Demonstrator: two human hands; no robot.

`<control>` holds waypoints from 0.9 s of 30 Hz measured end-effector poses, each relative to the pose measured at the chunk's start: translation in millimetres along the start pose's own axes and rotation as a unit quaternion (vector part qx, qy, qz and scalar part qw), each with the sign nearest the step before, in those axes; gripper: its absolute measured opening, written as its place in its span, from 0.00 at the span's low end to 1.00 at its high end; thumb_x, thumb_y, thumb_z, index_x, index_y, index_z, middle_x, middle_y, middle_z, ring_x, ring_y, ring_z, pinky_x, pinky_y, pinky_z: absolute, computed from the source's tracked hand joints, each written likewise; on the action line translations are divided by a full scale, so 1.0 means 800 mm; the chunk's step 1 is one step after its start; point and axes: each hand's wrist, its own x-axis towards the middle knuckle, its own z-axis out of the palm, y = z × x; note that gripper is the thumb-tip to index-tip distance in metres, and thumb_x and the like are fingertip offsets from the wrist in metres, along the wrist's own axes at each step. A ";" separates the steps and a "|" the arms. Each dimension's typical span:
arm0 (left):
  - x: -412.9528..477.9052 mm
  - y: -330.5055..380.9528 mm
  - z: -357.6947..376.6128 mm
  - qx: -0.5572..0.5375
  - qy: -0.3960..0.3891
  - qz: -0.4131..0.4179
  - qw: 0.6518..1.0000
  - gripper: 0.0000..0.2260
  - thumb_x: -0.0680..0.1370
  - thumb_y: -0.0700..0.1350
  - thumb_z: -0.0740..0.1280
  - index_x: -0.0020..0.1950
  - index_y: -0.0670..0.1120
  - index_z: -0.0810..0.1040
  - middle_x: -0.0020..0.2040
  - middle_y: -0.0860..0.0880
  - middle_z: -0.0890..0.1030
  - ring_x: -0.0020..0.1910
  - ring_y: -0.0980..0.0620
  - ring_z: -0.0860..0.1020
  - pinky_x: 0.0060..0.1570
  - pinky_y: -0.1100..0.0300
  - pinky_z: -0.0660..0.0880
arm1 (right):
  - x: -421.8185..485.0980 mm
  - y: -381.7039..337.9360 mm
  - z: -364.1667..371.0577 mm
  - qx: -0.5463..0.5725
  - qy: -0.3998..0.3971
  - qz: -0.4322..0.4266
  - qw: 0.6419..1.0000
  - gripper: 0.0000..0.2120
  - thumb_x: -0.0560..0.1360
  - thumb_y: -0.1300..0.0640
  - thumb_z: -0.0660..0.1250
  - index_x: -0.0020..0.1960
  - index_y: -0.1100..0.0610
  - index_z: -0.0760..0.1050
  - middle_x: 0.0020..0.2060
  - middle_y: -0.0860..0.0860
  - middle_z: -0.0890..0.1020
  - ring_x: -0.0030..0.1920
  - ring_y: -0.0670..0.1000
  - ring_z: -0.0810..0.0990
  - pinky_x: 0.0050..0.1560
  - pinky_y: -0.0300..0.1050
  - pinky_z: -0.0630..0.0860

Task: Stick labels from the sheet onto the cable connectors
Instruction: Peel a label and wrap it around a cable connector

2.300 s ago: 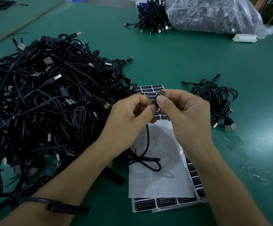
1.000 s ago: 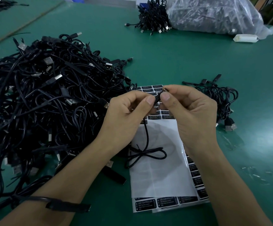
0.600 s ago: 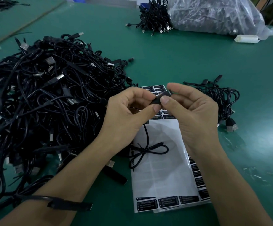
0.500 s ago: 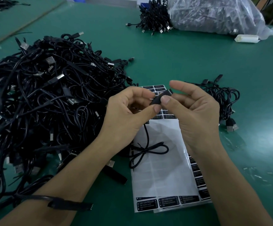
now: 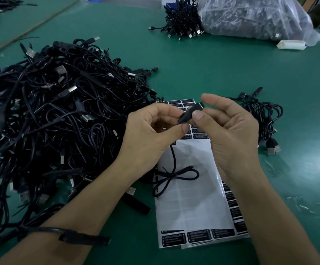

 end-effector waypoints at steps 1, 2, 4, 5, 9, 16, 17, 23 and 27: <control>0.000 0.000 0.000 0.001 0.001 0.000 1.000 0.09 0.71 0.35 0.77 0.47 0.47 0.83 0.41 0.46 0.86 0.38 0.56 0.81 0.42 0.62 0.79 | 0.000 0.000 0.000 0.000 0.001 0.000 1.000 0.14 0.73 0.71 0.72 0.52 0.55 0.79 0.38 0.48 0.87 0.40 0.46 0.86 0.44 0.35 0.79; 0.000 0.000 0.000 -0.001 0.003 0.000 1.000 0.09 0.72 0.35 0.77 0.46 0.47 0.83 0.40 0.47 0.85 0.38 0.56 0.81 0.41 0.63 0.80 | 0.000 0.000 -0.001 0.000 0.002 -0.001 1.000 0.14 0.73 0.71 0.72 0.52 0.55 0.79 0.38 0.49 0.87 0.40 0.46 0.86 0.44 0.35 0.79; 0.000 0.000 0.000 -0.004 0.004 0.002 1.000 0.09 0.72 0.36 0.77 0.46 0.48 0.83 0.40 0.46 0.85 0.38 0.56 0.81 0.42 0.63 0.80 | 0.001 0.001 -0.001 -0.004 0.004 -0.004 1.000 0.14 0.73 0.70 0.73 0.52 0.54 0.80 0.38 0.49 0.87 0.39 0.46 0.86 0.44 0.35 0.80; 0.000 0.001 0.000 -0.003 0.004 0.003 1.000 0.09 0.72 0.37 0.77 0.46 0.49 0.83 0.41 0.45 0.85 0.38 0.56 0.81 0.42 0.63 0.79 | 0.001 0.001 -0.001 -0.006 0.006 -0.006 1.000 0.14 0.72 0.70 0.73 0.51 0.54 0.80 0.38 0.49 0.87 0.39 0.46 0.86 0.44 0.35 0.80; 0.000 0.000 0.001 -0.003 0.007 0.002 1.000 0.09 0.72 0.36 0.77 0.46 0.49 0.84 0.39 0.48 0.85 0.38 0.57 0.81 0.41 0.65 0.79 | 0.001 0.001 -0.002 -0.005 0.009 -0.005 1.000 0.13 0.72 0.69 0.73 0.51 0.54 0.80 0.37 0.49 0.87 0.38 0.45 0.85 0.43 0.35 0.79; 0.000 0.001 0.001 -0.006 0.008 -0.003 1.000 0.10 0.71 0.35 0.78 0.47 0.47 0.83 0.39 0.50 0.86 0.37 0.57 0.82 0.40 0.65 0.79 | 0.002 0.003 -0.002 -0.011 0.011 -0.007 1.000 0.13 0.72 0.69 0.73 0.51 0.54 0.81 0.37 0.48 0.86 0.38 0.44 0.85 0.44 0.35 0.79; 0.000 0.002 0.002 -0.007 0.010 -0.005 1.000 0.11 0.70 0.34 0.78 0.47 0.46 0.82 0.38 0.49 0.86 0.37 0.57 0.82 0.40 0.64 0.79 | 0.002 0.003 -0.002 -0.011 0.013 -0.007 1.000 0.13 0.73 0.69 0.73 0.51 0.54 0.81 0.37 0.48 0.86 0.38 0.45 0.85 0.44 0.35 0.79; 0.001 0.003 0.002 -0.001 0.012 -0.004 1.000 0.10 0.70 0.34 0.78 0.44 0.46 0.81 0.35 0.52 0.84 0.33 0.59 0.80 0.37 0.67 0.77 | 0.002 0.005 -0.005 -0.002 0.015 -0.008 1.000 0.12 0.73 0.68 0.72 0.51 0.53 0.81 0.38 0.49 0.86 0.39 0.46 0.85 0.44 0.37 0.79; 0.001 0.003 0.003 0.007 0.012 0.001 1.000 0.09 0.71 0.35 0.78 0.43 0.47 0.83 0.35 0.53 0.84 0.33 0.60 0.80 0.37 0.68 0.76 | 0.003 0.006 -0.005 0.003 0.020 -0.006 1.000 0.10 0.71 0.63 0.73 0.50 0.51 0.82 0.39 0.50 0.86 0.40 0.48 0.84 0.45 0.38 0.79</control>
